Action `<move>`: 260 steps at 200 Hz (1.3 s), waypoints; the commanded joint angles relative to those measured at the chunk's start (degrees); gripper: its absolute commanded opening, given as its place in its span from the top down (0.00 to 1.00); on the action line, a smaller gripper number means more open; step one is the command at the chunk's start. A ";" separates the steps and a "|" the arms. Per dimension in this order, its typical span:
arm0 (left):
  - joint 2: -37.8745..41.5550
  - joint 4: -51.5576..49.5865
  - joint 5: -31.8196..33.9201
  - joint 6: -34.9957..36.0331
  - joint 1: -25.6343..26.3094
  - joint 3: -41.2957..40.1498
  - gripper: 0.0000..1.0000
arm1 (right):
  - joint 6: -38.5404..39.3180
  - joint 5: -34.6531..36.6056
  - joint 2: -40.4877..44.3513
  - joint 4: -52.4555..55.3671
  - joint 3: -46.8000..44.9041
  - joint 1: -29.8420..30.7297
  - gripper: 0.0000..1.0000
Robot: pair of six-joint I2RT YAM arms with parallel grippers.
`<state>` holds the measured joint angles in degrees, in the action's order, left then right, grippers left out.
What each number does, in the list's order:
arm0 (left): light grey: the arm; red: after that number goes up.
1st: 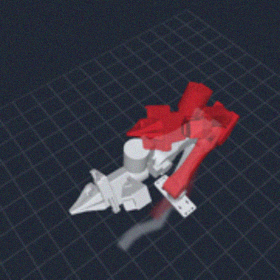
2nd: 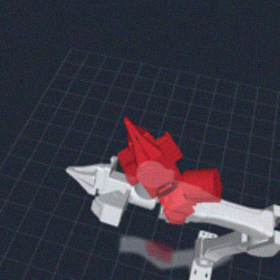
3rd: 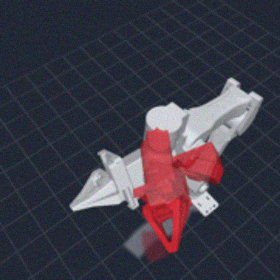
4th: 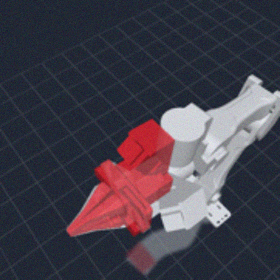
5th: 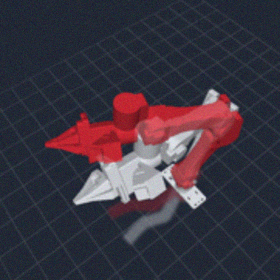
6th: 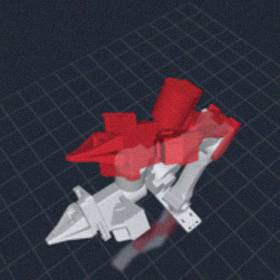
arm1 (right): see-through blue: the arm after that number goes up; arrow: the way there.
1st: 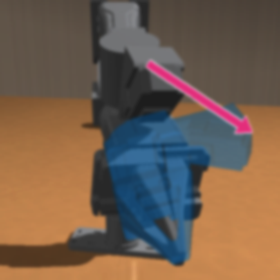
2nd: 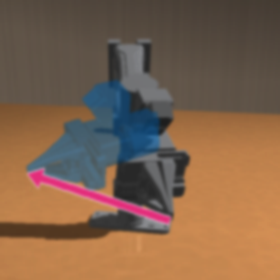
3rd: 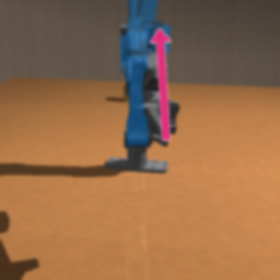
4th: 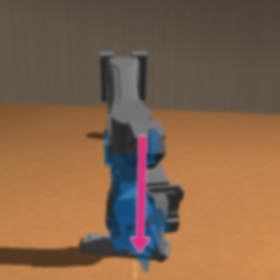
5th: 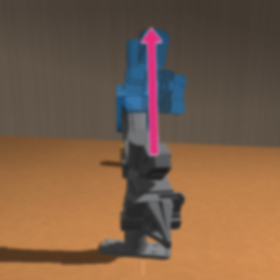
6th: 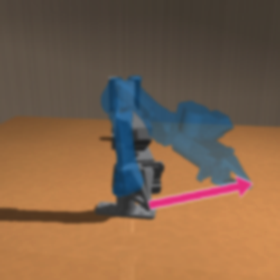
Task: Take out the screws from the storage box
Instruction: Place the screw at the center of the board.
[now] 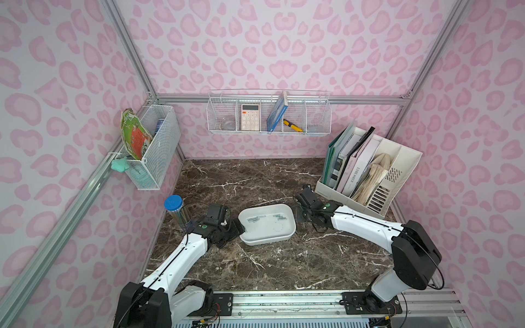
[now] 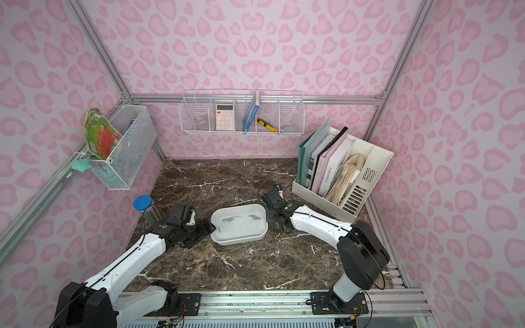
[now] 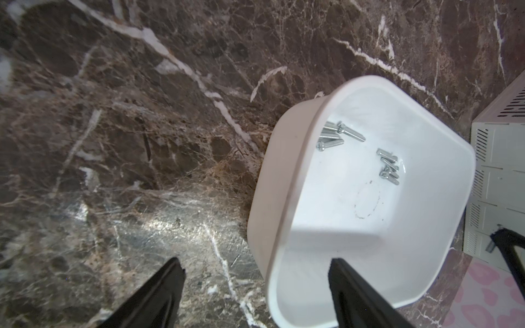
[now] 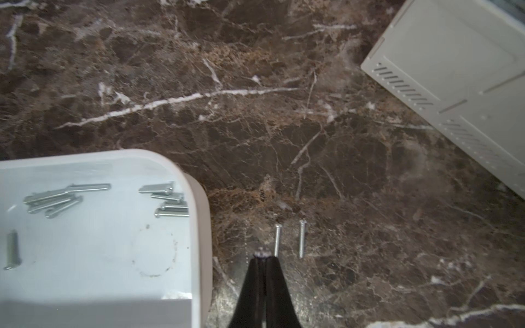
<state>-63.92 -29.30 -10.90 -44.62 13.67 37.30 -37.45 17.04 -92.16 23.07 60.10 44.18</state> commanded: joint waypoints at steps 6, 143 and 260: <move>-0.15 0.19 -0.18 0.61 -0.03 0.55 0.15 | -0.59 -1.65 -1.27 -2.38 -2.56 -0.77 0.94; 0.29 -0.38 0.06 0.90 -0.03 0.23 0.15 | -1.11 -2.90 -6.30 -5.34 -4.54 -1.65 0.88; 2.22 -1.33 0.45 0.82 -0.05 -0.10 0.15 | 1.62 -3.95 -0.21 -1.54 3.62 2.52 0.79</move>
<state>-61.95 -29.91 -10.90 -44.60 13.65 37.34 -37.65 14.09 -92.77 20.69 60.36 44.47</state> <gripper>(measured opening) 0.847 0.202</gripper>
